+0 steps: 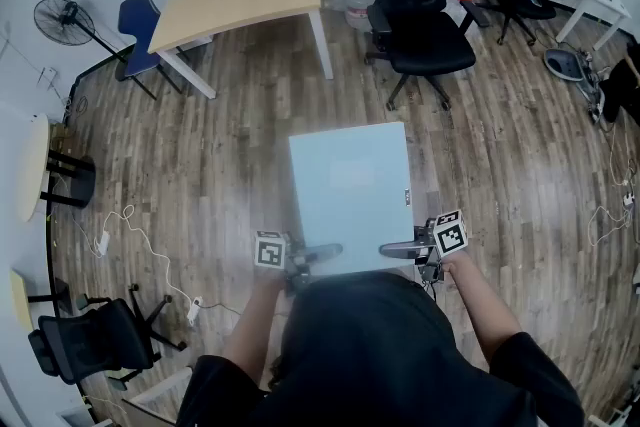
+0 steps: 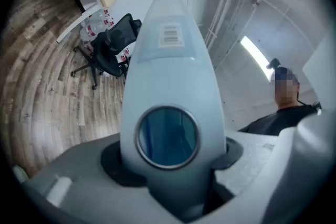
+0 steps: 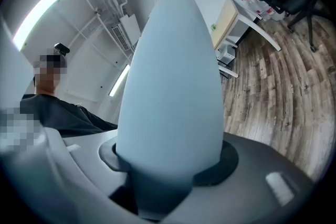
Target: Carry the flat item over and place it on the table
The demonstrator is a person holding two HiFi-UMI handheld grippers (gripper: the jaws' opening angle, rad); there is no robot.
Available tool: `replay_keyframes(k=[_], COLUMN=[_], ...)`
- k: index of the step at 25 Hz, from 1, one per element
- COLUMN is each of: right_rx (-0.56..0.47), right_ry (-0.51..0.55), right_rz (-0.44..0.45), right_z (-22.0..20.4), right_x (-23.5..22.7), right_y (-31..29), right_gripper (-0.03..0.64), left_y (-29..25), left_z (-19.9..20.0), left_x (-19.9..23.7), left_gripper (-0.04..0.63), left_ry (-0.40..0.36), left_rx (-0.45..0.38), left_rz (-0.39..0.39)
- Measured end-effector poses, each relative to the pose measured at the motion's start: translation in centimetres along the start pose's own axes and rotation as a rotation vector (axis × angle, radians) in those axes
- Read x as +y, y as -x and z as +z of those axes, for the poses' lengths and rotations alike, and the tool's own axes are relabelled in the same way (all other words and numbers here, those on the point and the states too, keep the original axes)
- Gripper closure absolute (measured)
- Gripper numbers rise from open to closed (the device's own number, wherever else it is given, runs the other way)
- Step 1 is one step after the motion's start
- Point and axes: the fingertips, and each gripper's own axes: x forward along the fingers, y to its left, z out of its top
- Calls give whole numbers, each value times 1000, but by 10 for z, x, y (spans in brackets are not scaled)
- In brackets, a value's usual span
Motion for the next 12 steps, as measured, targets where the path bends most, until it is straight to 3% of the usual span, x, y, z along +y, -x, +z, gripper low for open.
replay_keyframes(k=[12], right_rx=[-6], right_ry=[-13], right_rz=[30], right_z=[1], right_x=[-1], right_y=[43], right_gripper=[337], left_y=[-41], left_z=[-9], left_x=[0], left_gripper=[290], left_ry=[-15], left_rx=[-34], left_rz=[32])
